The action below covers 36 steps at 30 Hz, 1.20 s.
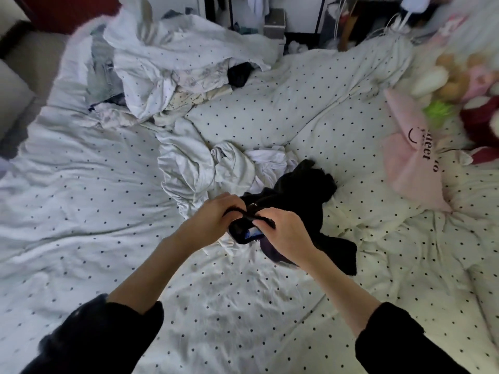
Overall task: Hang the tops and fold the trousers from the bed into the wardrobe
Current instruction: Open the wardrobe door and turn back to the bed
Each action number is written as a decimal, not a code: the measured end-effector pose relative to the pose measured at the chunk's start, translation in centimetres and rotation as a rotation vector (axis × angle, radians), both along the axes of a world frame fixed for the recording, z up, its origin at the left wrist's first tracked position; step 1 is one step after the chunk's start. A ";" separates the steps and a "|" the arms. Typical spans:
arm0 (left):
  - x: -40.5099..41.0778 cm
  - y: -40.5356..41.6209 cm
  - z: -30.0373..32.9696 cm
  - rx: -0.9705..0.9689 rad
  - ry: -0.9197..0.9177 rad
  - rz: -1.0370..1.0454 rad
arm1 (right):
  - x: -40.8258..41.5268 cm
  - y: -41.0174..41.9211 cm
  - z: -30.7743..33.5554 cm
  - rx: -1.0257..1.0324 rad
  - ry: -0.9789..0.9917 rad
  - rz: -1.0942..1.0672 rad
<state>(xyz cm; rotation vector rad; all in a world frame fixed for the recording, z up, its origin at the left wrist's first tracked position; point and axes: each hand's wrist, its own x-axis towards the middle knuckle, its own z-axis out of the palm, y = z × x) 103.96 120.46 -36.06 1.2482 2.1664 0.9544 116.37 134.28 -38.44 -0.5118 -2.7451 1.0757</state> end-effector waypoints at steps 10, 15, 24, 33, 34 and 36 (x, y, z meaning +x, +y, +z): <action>-1.7 -13.6 7.5 0.042 0.281 0.480 | -2.5 -10.3 17.6 -0.020 0.186 -0.011; -2.7 -22.3 11.7 0.117 0.225 0.631 | -2.5 -14.7 23.0 -0.077 0.253 -0.049; 0.7 -27.7 15.7 0.117 -0.036 0.482 | -5.1 -24.7 25.8 -0.127 0.218 0.225; -0.4 -36.3 22.9 0.159 0.288 0.963 | -9.7 -28.6 26.6 0.045 0.156 0.425; -0.3 -36.8 24.1 0.168 0.297 0.959 | -10.1 -29.0 26.6 0.106 0.164 0.422; 0.5 -39.1 26.4 0.176 0.334 0.962 | -11.7 -31.3 27.1 0.198 0.204 0.459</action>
